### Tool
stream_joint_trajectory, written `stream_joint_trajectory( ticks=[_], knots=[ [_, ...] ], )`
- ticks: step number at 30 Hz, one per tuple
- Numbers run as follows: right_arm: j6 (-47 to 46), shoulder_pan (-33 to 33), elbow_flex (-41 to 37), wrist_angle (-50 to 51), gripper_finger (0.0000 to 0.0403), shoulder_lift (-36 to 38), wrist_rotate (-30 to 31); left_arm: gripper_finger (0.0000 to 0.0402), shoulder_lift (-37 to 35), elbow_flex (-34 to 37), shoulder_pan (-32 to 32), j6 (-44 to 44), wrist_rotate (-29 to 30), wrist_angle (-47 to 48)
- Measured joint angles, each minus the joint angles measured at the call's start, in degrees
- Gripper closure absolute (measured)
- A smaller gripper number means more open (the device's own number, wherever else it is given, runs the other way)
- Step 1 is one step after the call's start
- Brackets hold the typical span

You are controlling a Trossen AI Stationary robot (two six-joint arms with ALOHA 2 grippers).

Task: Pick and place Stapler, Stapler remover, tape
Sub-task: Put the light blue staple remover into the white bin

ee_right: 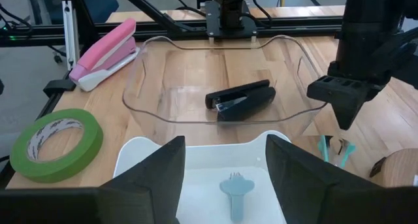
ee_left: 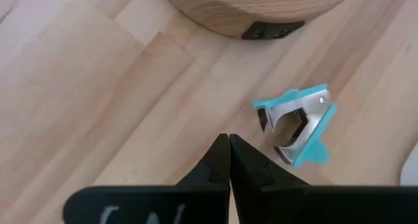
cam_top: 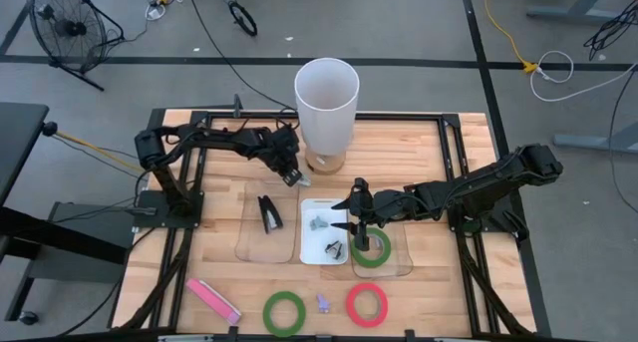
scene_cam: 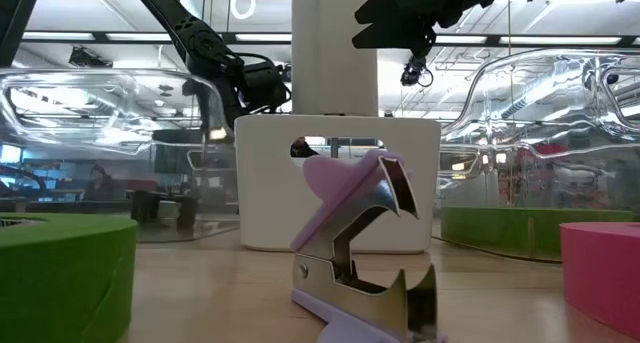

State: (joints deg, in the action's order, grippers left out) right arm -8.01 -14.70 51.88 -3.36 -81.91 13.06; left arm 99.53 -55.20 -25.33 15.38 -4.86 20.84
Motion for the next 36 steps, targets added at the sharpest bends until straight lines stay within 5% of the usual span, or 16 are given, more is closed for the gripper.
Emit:
stream_joint_trajectory(
  ticks=[21, 36],
  knots=[
    [0.00, 0.04, 0.00, 0.00, 0.0191, 0.00, 0.00, 0.0392, -0.53, 0.07, 3.48, 0.48, -10.80, -7.61],
    [-0.11, 0.04, 0.00, -0.03, 0.0191, 0.00, 0.00, 0.0393, -0.20, 0.28, 3.74, 1.39, -9.33, -6.29]
  ],
)
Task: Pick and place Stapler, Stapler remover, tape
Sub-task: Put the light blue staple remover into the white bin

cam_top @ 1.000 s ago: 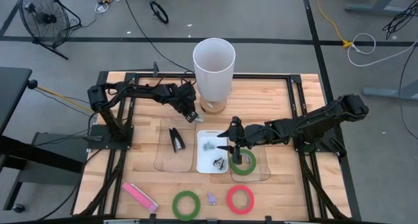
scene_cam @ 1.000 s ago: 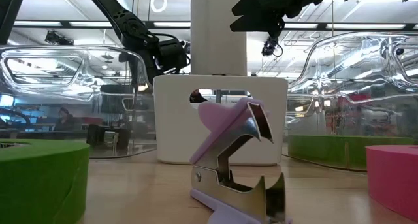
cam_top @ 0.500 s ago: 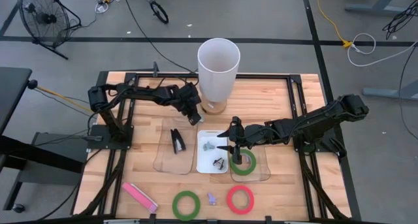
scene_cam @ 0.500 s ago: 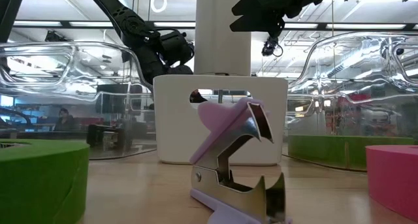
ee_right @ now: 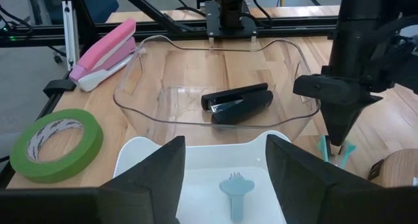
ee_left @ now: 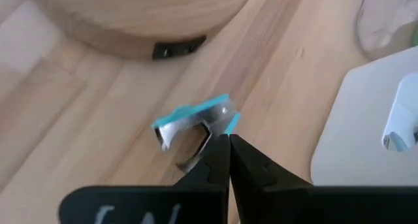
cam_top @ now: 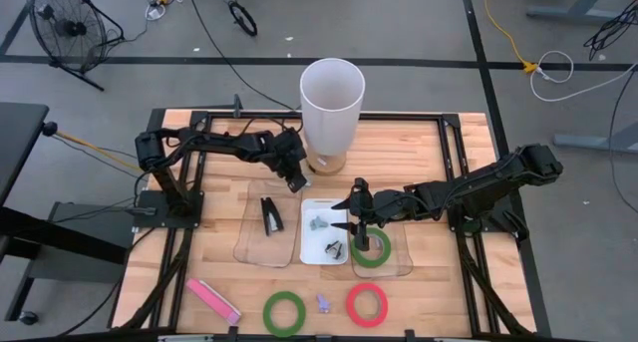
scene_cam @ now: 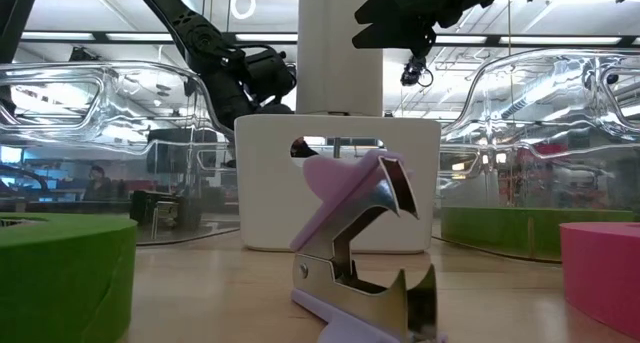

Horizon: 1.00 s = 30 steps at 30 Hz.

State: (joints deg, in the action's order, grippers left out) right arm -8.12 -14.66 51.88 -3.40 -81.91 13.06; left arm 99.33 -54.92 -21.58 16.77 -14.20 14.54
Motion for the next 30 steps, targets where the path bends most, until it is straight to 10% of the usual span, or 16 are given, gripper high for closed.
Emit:
stream_joint_trajectory(
  ticks=[30],
  knots=[
    [-0.20, 0.00, 0.00, 0.01, 0.0191, 0.00, 0.02, 0.0397, 2.19, -0.17, -2.71, 2.50, 9.59, 5.31]
  ],
)
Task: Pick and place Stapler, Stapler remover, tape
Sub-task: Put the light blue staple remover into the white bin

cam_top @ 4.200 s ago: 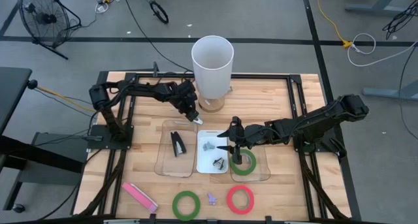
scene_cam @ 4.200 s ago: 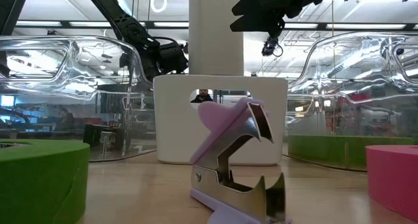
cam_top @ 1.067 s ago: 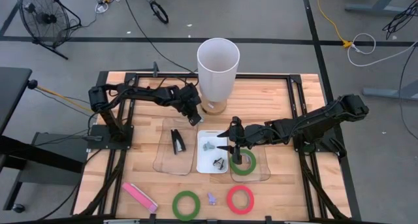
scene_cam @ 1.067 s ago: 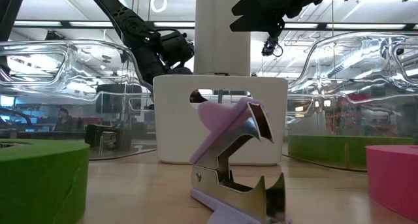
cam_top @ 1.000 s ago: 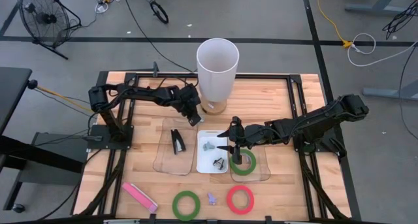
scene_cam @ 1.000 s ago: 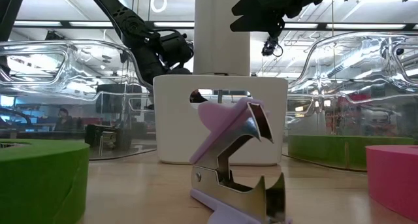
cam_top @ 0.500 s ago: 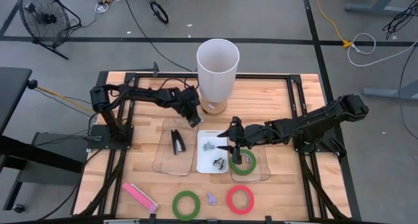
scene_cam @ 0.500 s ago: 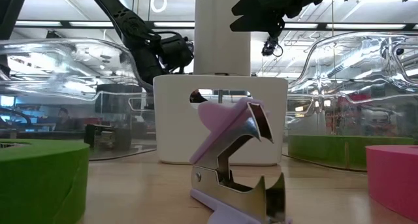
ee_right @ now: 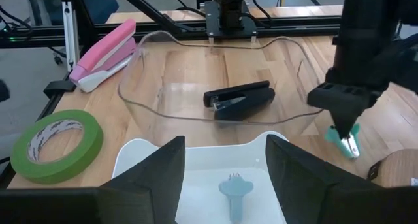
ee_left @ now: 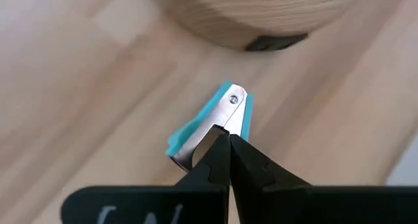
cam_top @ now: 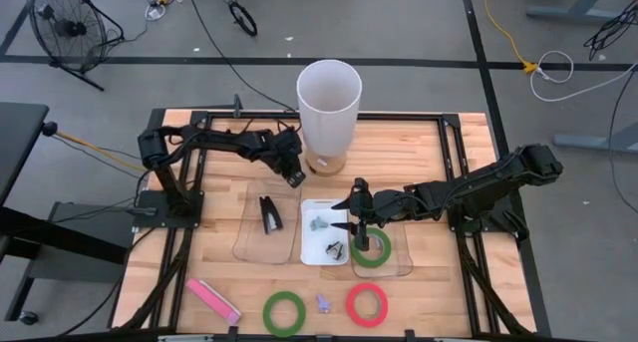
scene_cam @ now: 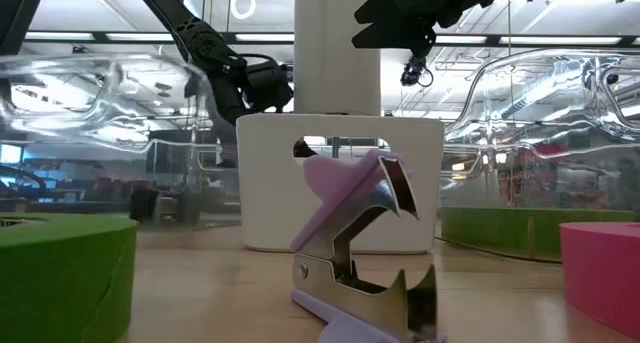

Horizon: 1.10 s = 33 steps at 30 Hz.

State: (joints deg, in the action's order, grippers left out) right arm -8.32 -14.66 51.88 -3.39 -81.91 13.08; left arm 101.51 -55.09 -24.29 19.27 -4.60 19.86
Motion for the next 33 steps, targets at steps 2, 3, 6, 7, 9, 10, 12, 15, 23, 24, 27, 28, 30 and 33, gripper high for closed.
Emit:
stream_joint_trajectory(
  ticks=[2, 3, 6, 7, 9, 10, 12, 15, 23, 24, 27, 28, 30, 33],
  knots=[
    [0.00, 0.00, 0.00, 0.06, 0.0191, 0.00, -0.01, 0.0397, -0.01, 0.06, -1.05, -0.17, 1.53, 1.35],
    [0.01, 0.00, 0.00, 0.03, 0.0191, 0.00, -0.02, 0.0397, 0.00, 0.06, -1.58, -0.30, 1.66, 1.48],
    [0.02, 0.00, 0.00, 0.08, 0.0191, 0.00, -0.02, 0.0397, -0.13, 0.11, -2.62, -0.47, 2.30, 1.54],
    [0.04, 0.00, 0.00, 0.17, 0.0191, 0.00, -0.02, 0.0397, -0.15, 0.13, -2.67, -0.42, 2.30, 1.50],
    [0.24, 0.00, 0.00, 0.38, 0.0191, 0.00, 0.00, 0.0397, -0.22, 0.13, -2.68, -0.26, 2.47, 1.49],
    [0.24, 0.00, 0.00, 0.51, 0.0191, 0.00, 0.00, 0.0397, -0.45, 0.13, -2.83, -0.38, 2.49, 1.51],
    [0.26, 0.00, 0.00, 0.50, 0.0191, 0.00, 0.00, 0.0397, -0.50, 0.15, -2.87, -0.42, 2.44, 1.44],
    [0.28, 0.00, 0.00, 0.51, 0.0191, 0.00, 0.00, 0.0397, -1.19, 0.27, -2.89, -0.42, 2.03, 1.61],
    [0.31, 0.00, 0.00, 0.47, 0.0191, 0.00, 0.00, 0.0397, -3.52, 0.45, -2.93, -0.87, 1.42, 4.30],
    [0.31, 0.00, 0.00, 0.48, 0.0191, 0.00, 0.01, 0.0397, -3.52, 0.45, -2.93, -0.83, 1.18, 4.39],
    [0.31, 0.00, 0.00, 0.47, 0.0191, 0.00, 0.00, 0.0397, -3.58, 0.43, -2.93, -0.99, 1.16, 5.34],
    [0.31, 0.00, 0.00, 0.47, 0.0191, 0.00, 0.00, 0.0397, -3.61, 0.43, -2.93, -1.05, 1.30, 5.44],
    [0.31, 0.00, 0.00, 0.45, 0.0191, 0.00, 0.02, 0.0397, -3.65, 0.39, -2.96, -1.11, 1.65, 5.16],
    [0.32, 0.00, 0.00, 0.45, 0.0191, 0.00, 0.08, 0.0397, -3.65, 0.12, -2.98, -1.29, 0.77, 4.83]
  ],
)
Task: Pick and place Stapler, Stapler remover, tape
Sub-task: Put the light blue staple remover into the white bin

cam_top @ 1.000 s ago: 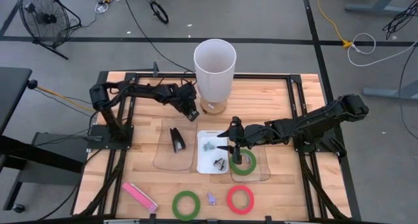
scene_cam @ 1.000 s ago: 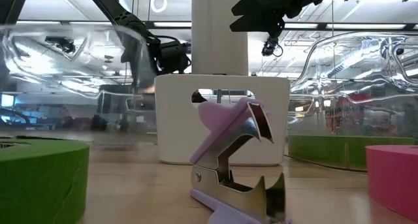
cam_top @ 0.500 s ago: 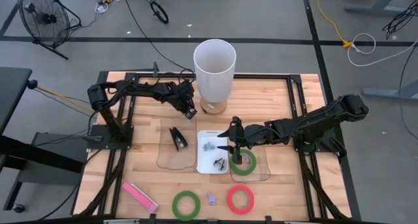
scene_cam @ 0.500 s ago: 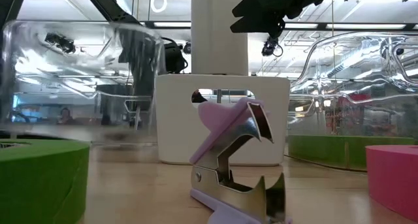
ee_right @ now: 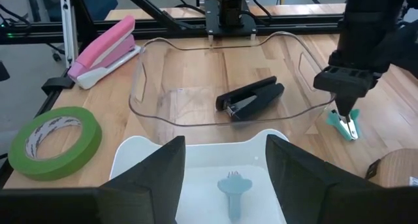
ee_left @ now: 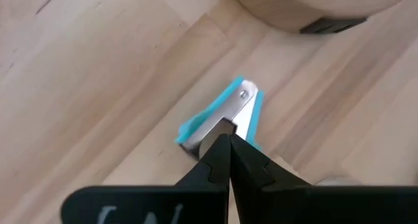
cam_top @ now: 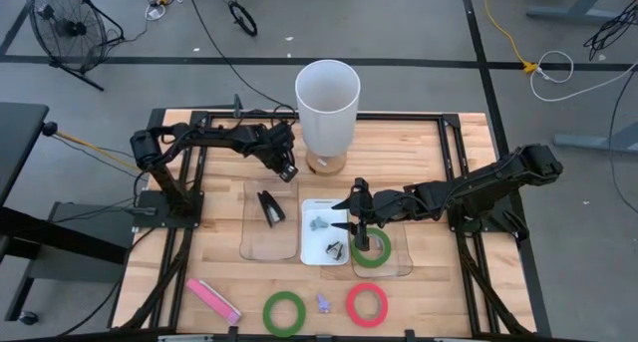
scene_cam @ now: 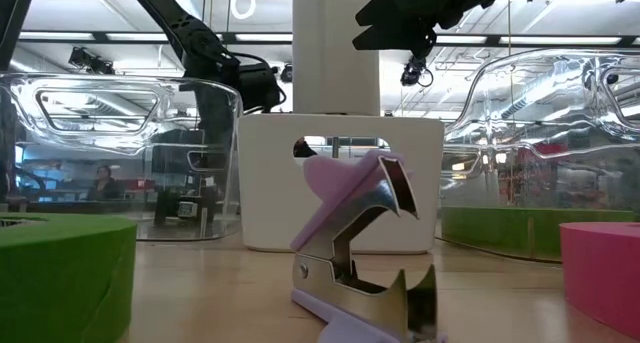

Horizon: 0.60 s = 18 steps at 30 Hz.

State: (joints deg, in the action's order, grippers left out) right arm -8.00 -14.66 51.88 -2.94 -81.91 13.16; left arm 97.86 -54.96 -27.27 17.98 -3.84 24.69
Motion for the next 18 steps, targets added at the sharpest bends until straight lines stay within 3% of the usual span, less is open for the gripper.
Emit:
stream_joint_trajectory(
  ticks=[10, 18],
  knots=[
    [0.01, 0.00, 0.00, 0.02, 0.0191, 0.00, 0.14, 0.0394, -0.02, -3.42, 0.00, -4.34, -1.68, 3.47],
    [0.01, 0.00, 0.00, 0.02, 0.0191, 0.00, 0.14, 0.0359, -0.04, -5.48, 0.00, -14.13, 3.15, 8.11]
  ],
)
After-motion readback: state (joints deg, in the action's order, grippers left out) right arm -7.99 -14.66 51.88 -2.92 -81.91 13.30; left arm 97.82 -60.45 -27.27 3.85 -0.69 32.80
